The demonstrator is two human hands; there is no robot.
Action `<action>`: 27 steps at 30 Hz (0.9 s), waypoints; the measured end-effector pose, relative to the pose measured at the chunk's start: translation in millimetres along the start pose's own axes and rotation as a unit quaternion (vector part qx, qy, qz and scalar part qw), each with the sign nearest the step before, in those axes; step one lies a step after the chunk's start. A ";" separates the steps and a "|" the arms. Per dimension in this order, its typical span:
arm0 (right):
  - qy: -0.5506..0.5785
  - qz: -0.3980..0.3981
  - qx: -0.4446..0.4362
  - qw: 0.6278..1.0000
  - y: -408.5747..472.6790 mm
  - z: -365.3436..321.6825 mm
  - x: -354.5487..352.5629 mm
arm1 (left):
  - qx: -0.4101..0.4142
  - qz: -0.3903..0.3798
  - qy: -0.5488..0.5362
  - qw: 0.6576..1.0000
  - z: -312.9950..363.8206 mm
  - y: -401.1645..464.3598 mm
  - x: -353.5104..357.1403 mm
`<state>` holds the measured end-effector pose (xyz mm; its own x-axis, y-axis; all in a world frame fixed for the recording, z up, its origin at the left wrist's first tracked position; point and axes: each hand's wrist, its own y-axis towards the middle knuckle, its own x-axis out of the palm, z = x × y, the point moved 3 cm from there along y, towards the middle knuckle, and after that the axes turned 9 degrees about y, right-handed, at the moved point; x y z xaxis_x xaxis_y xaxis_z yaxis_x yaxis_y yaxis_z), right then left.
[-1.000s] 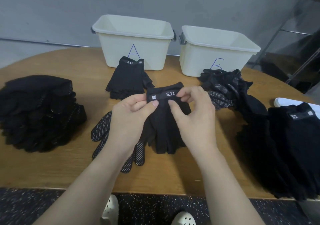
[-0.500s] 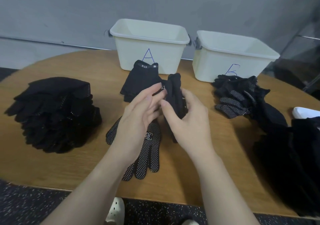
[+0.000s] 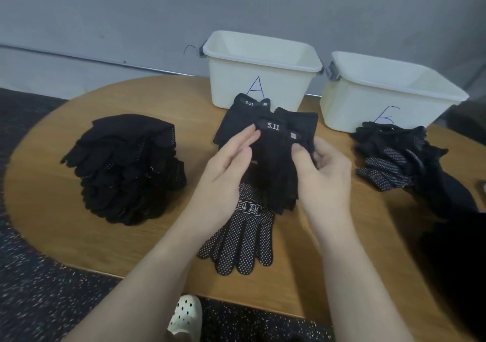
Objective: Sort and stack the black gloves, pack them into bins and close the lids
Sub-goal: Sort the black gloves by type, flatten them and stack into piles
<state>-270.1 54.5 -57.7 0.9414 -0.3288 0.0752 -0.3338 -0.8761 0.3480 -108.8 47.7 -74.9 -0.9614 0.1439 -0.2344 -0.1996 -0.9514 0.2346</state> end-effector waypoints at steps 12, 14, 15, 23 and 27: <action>0.190 -0.068 0.206 0.957 -0.3 0.4 -15.5 | -0.086 -0.048 -0.040 0.994 -16.9 6.6 -17.1; 0.107 -0.040 0.207 0.972 1.5 3.6 -15.6 | -0.096 0.007 -0.013 0.995 -19.7 7.7 -17.1; 0.073 -0.033 0.200 0.976 3.3 5.5 -13.5 | -0.096 0.032 -0.002 0.995 -20.4 8.5 -16.3; 0.026 -0.029 0.163 0.986 53.9 15.6 18.7 | -0.092 0.140 0.002 0.986 -26.1 38.4 -10.0; 0.005 -0.056 0.162 0.985 89.2 23.1 35.5 | -0.098 0.208 0.021 0.973 -32.8 66.1 -19.8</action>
<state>-267.6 -43.5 -45.6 0.9729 -0.2223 0.0640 -0.2250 -0.9736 0.0379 -96.8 -27.0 -85.7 -0.9419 -0.2725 -0.1963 0.2494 -0.9590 0.1346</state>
